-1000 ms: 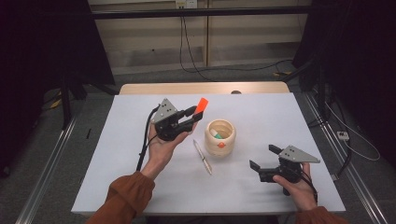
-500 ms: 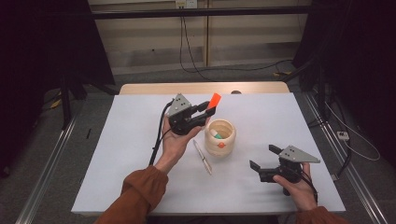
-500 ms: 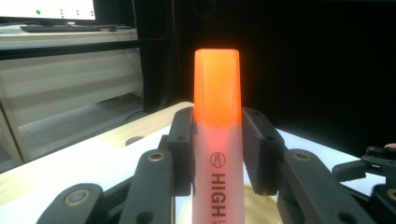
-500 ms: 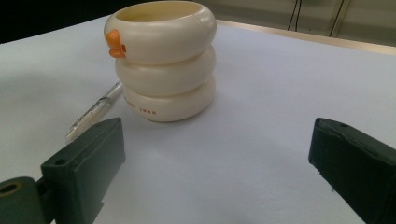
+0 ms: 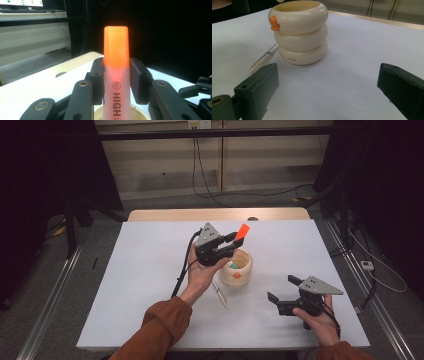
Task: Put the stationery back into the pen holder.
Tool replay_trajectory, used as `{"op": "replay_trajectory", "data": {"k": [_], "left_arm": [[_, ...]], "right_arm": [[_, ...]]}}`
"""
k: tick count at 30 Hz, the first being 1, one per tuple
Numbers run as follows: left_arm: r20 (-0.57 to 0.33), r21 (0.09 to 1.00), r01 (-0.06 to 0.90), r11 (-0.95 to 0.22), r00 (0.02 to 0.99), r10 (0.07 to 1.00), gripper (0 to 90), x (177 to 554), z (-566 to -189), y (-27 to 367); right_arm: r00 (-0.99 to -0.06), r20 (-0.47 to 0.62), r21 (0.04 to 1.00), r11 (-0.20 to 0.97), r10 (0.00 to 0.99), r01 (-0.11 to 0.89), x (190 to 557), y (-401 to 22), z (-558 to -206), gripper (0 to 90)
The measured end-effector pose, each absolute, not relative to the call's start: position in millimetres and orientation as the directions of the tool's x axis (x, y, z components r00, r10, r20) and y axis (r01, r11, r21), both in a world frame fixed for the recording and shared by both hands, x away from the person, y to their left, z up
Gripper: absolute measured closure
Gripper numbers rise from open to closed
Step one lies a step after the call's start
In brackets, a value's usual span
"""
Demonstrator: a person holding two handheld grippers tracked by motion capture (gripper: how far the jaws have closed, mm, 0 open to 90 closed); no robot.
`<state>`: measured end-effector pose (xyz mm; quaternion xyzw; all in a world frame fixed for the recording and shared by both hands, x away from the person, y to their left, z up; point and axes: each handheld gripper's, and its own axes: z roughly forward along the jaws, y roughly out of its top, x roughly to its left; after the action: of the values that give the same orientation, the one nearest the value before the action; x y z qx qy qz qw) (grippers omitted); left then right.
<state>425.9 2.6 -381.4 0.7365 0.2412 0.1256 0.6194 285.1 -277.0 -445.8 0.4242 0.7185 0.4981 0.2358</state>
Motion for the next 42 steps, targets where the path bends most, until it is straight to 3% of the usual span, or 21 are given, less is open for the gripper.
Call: {"op": "replay_trajectory", "data": {"k": [33,38,40,42], "left_arm": [[-0.125,0.945,0.251,-0.208,0.868,0.480,65.9,422.7,-411.6,-3.4],[-0.137,0.943,0.262,-0.205,0.866,0.481,58.1,423.4,-409.3,0.1],[-0.141,0.942,0.268,-0.201,0.862,0.487,49.3,422.4,-407.0,1.2],[-0.136,0.942,0.261,-0.210,0.871,0.471,50.8,421.9,-405.0,2.6]], "right_arm": [[-0.531,0.082,0.916,0.146,0.843,0.374,284.5,-277.1,-445.9,3.5],[-0.532,0.082,0.916,0.147,0.843,0.374,284.5,-276.9,-446.0,3.5],[-0.533,0.081,0.916,0.148,0.843,0.373,284.5,-276.9,-446.0,3.5],[-0.532,0.082,0.916,0.147,0.843,0.374,284.6,-276.9,-446.0,3.5]]}}
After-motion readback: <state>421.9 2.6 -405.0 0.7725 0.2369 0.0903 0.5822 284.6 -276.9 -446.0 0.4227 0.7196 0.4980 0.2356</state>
